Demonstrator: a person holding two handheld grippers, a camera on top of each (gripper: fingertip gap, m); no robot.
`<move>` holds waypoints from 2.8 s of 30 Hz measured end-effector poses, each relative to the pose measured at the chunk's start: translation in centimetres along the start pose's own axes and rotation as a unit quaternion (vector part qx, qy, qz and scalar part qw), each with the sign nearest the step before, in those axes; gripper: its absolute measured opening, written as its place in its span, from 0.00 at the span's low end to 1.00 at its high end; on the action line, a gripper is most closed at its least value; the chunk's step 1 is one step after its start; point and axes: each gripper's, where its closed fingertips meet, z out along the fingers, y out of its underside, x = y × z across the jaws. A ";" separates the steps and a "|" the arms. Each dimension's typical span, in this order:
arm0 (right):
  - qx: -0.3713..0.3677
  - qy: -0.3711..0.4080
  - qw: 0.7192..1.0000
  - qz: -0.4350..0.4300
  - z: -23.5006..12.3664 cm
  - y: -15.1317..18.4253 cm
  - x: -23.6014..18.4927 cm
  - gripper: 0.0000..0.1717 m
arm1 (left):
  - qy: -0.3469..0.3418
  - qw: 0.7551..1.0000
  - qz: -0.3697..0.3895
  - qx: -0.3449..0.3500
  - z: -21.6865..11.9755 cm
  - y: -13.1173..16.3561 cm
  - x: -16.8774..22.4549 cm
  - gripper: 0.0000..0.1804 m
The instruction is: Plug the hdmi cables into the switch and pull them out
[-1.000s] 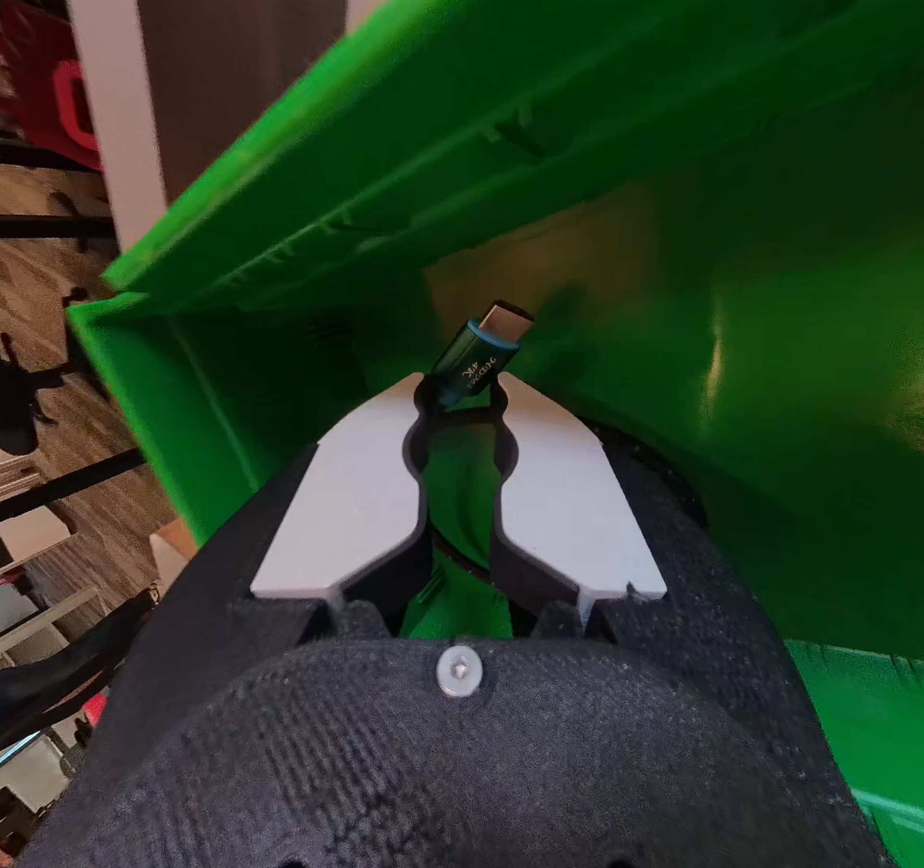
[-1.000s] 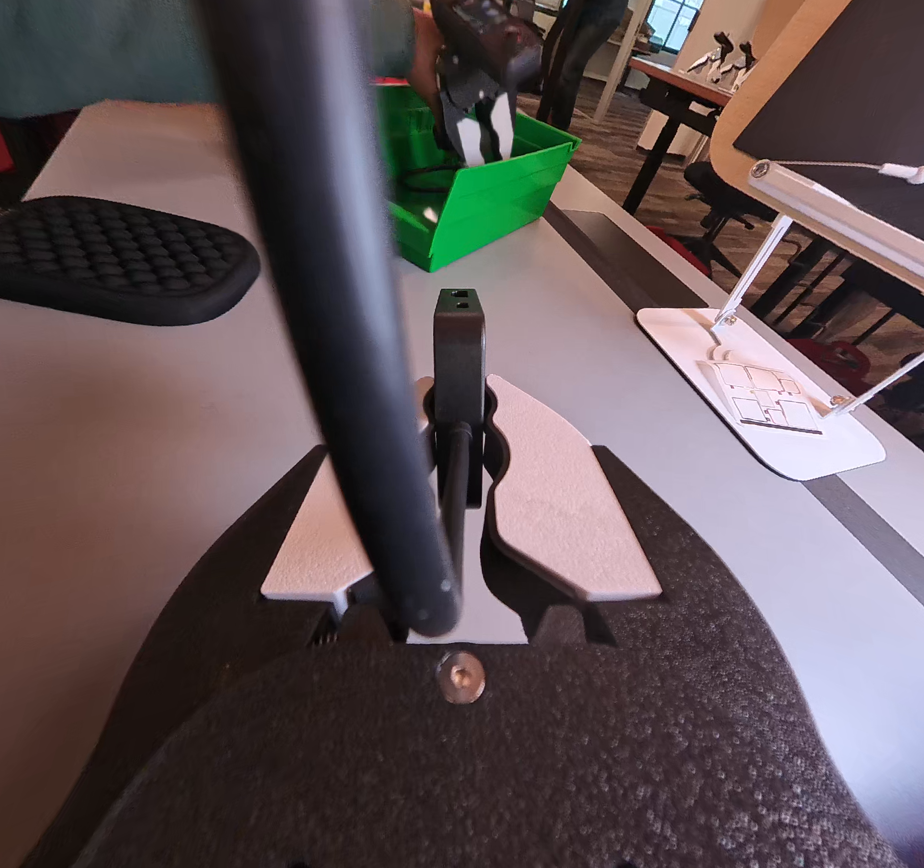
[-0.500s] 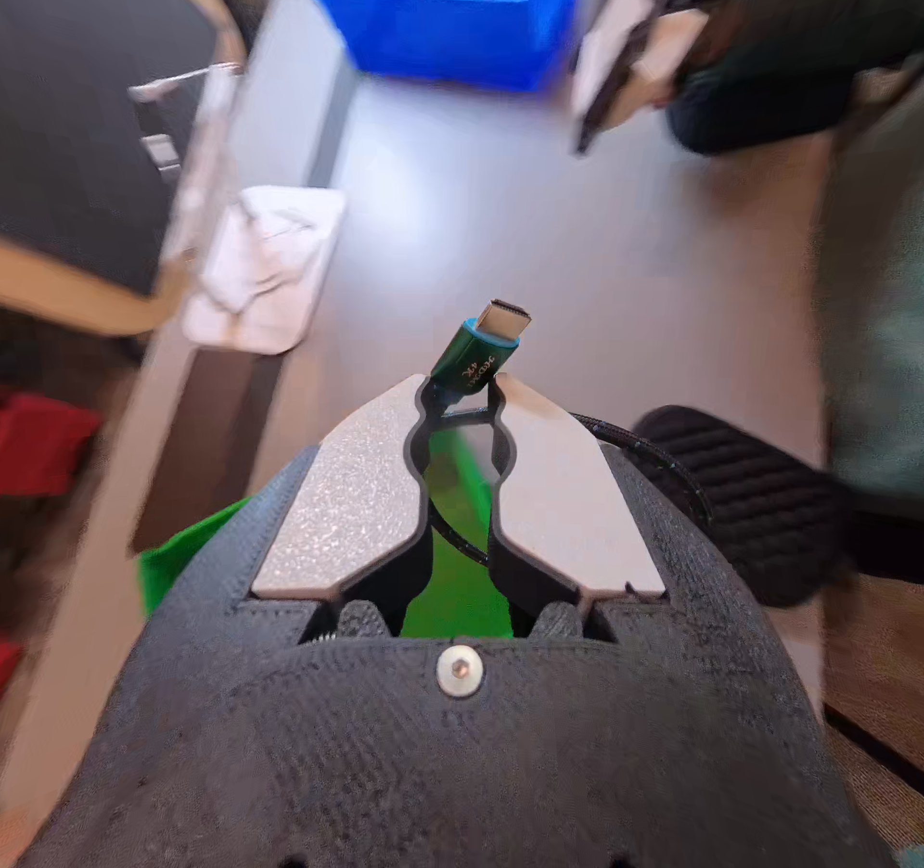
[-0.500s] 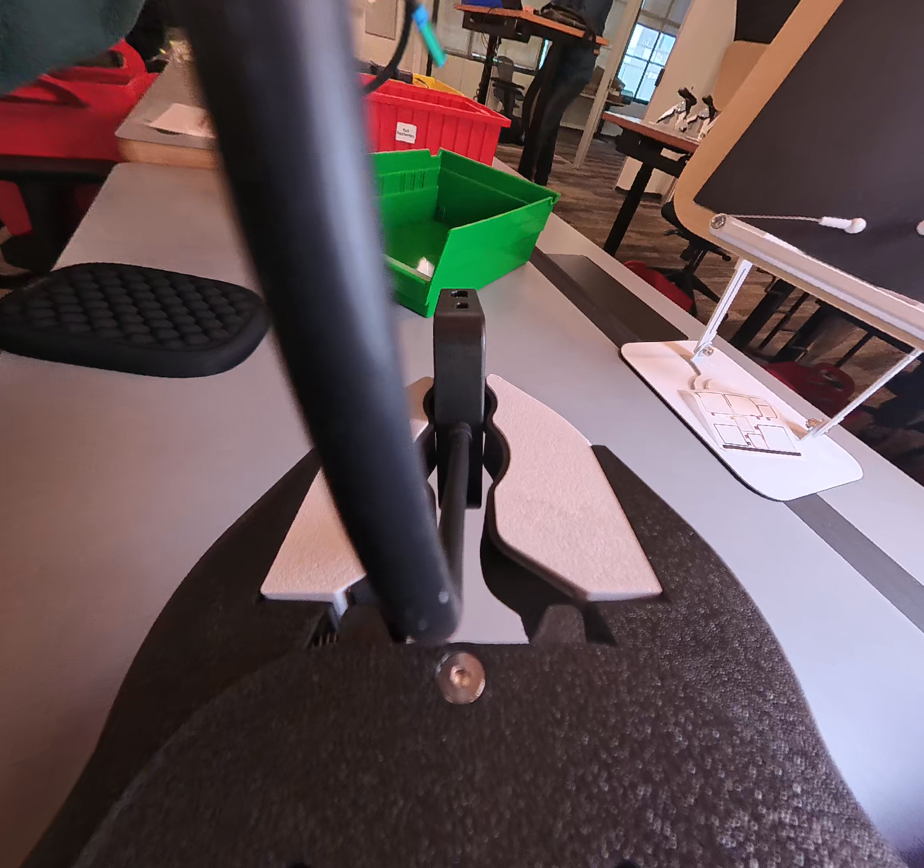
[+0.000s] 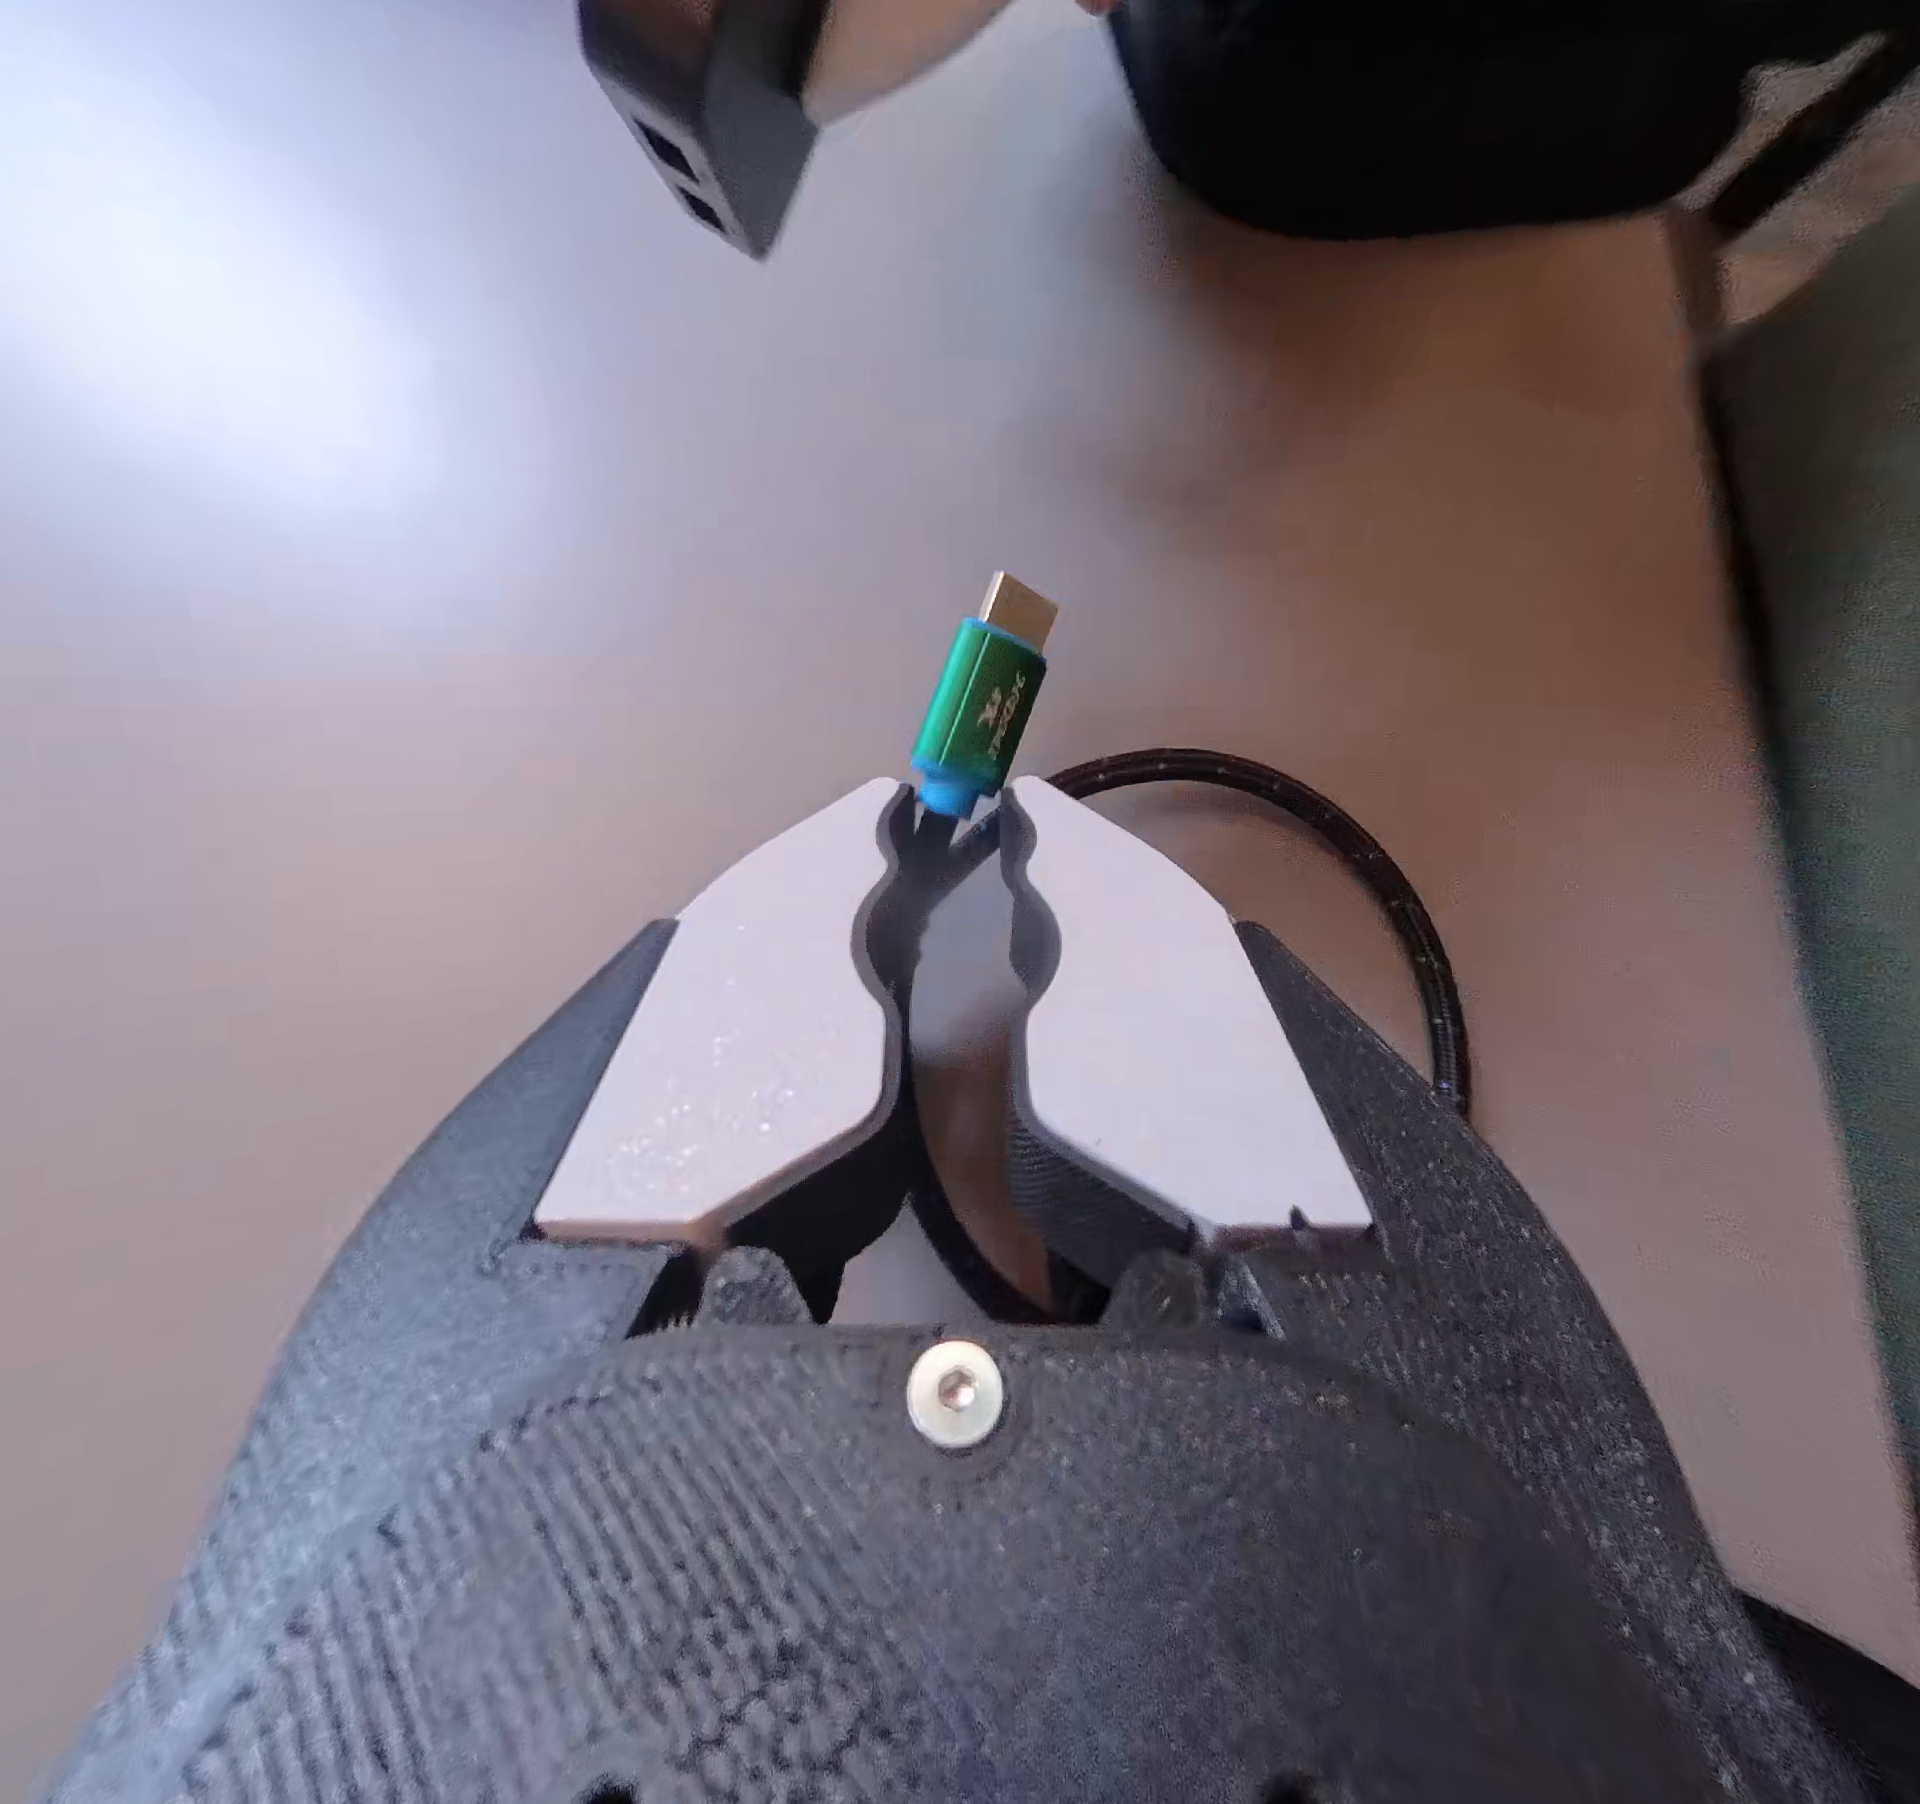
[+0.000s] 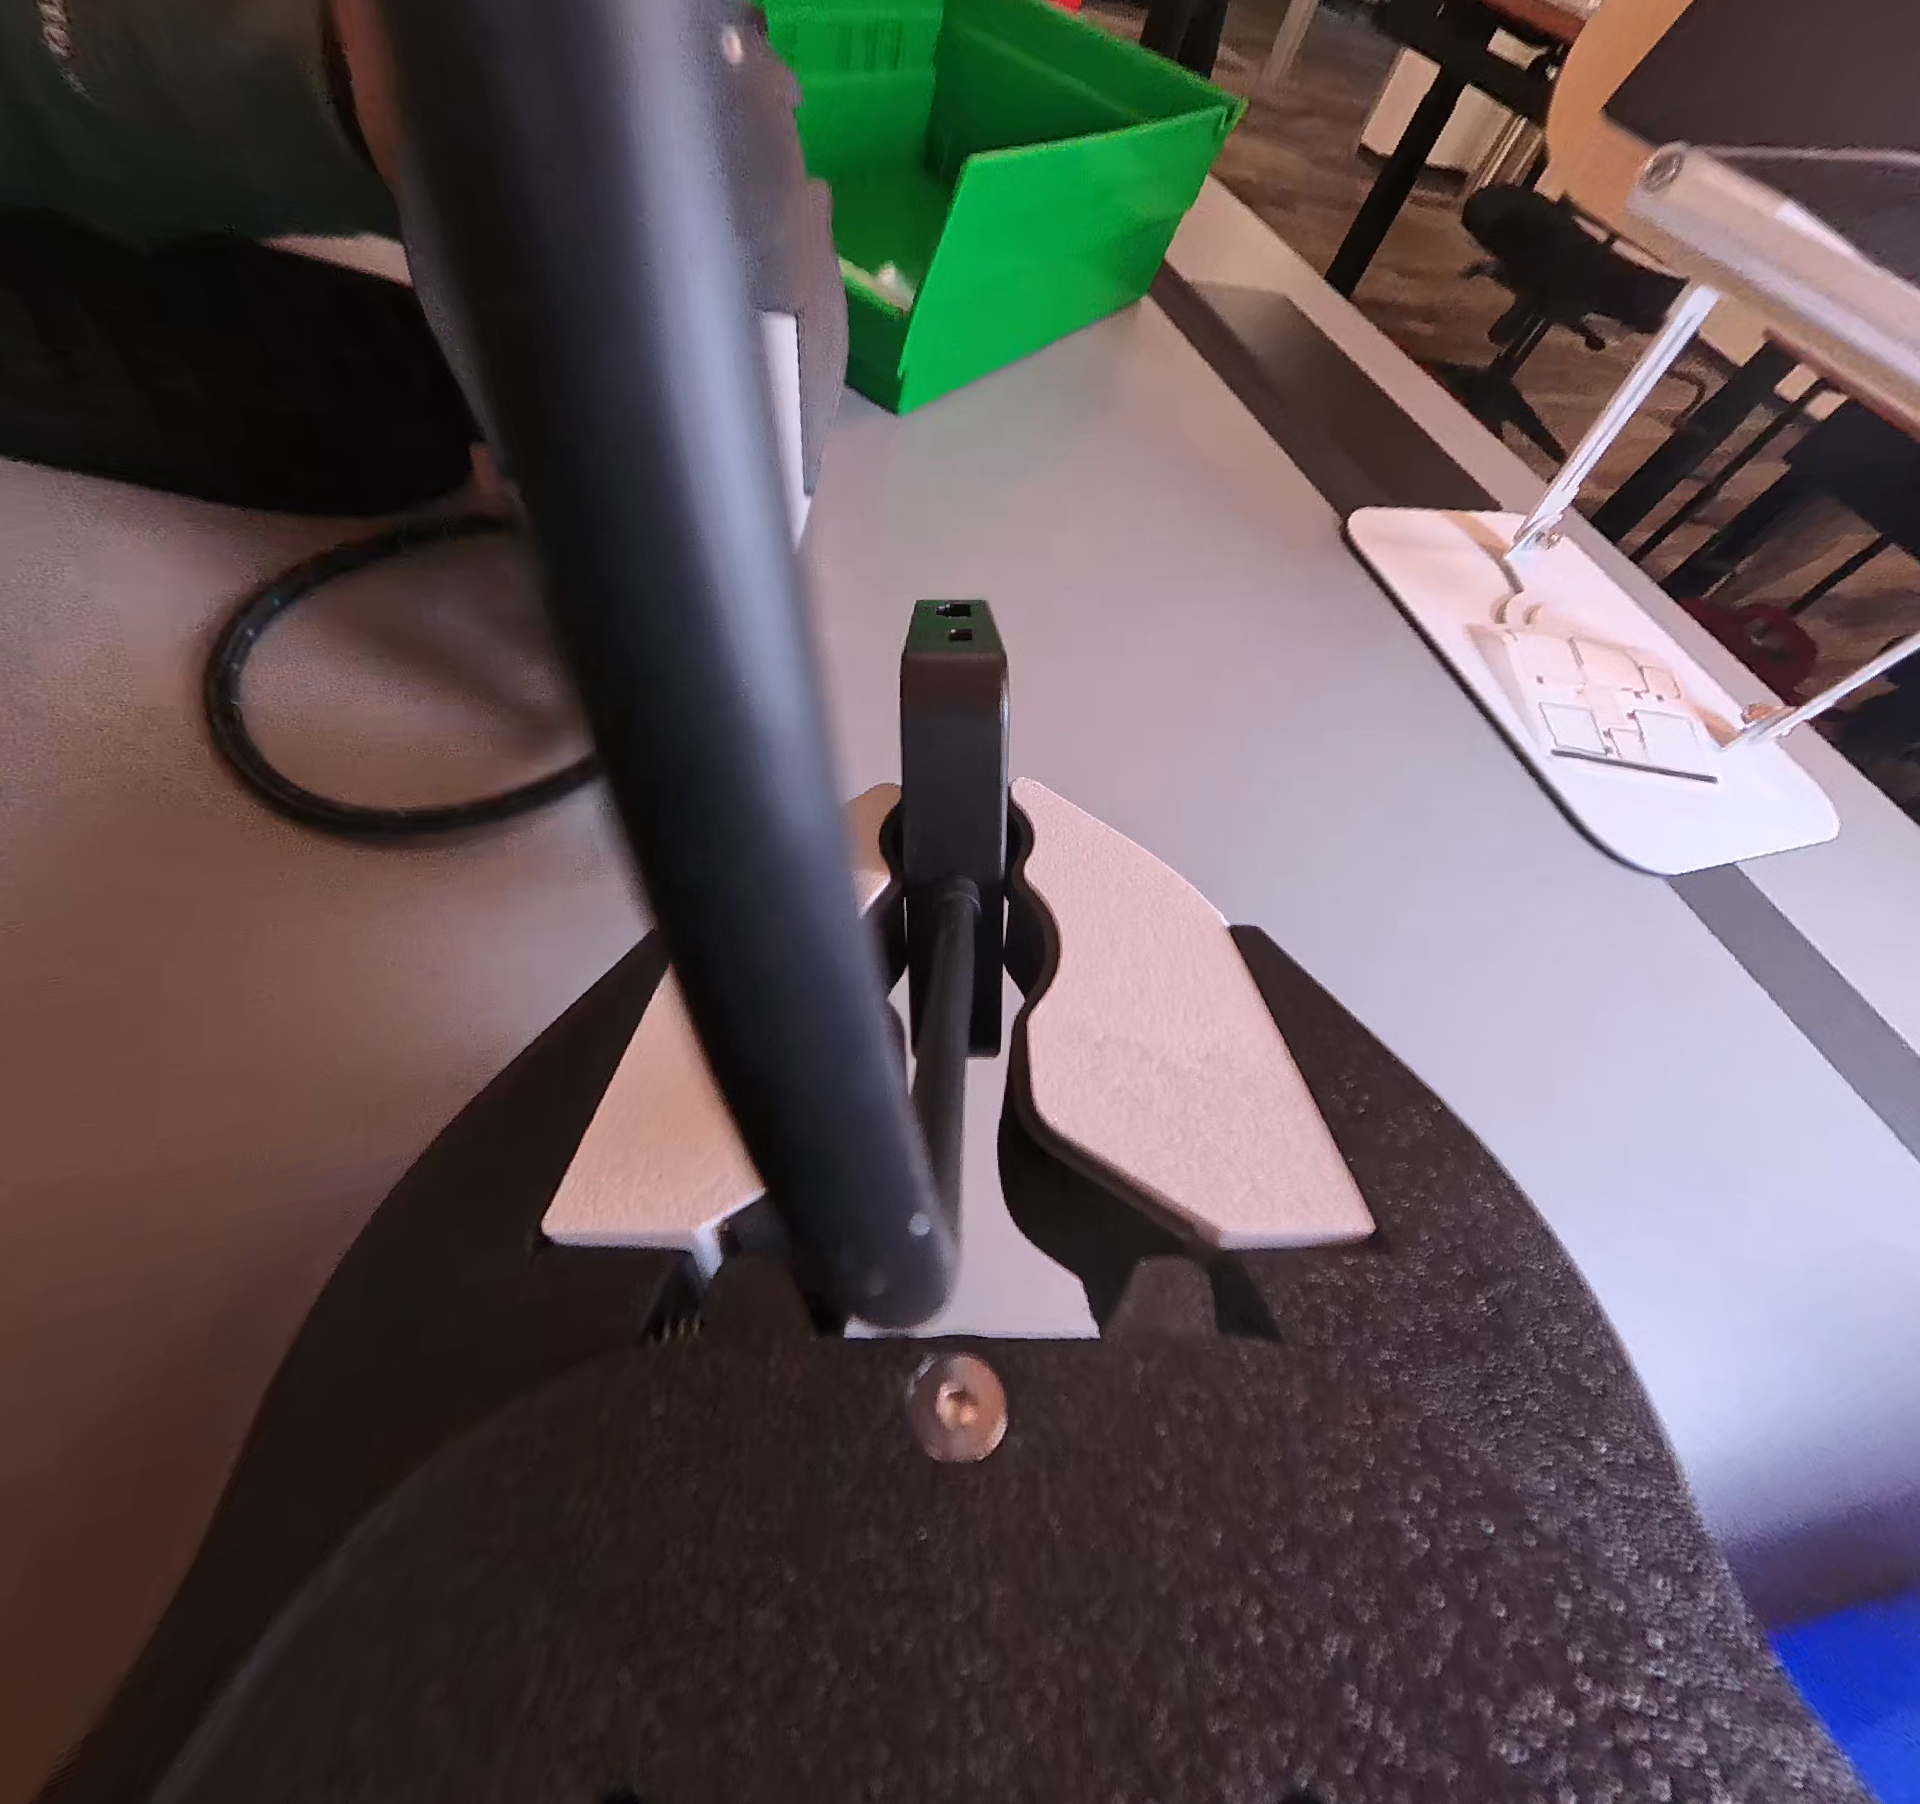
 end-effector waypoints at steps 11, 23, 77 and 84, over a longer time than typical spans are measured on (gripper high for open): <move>-0.054 0.000 0.998 -0.017 1.0 2.5 0.4 0.08 | -0.121 0.977 0.163 -0.064 0.4 -0.2 -2.4 0.14; -0.049 0.000 0.999 -0.004 0.5 2.7 0.7 0.08 | -0.058 0.962 0.227 -0.138 1.8 1.1 -2.4 0.08; -0.123 0.074 0.885 -0.442 3.3 4.2 -3.7 0.08 | 0.029 0.996 0.011 -0.084 0.7 1.3 -0.5 0.04; -0.117 0.029 0.897 -0.426 3.4 4.9 -4.8 0.12 | 0.078 0.993 0.036 -0.081 1.0 2.0 0.6 0.04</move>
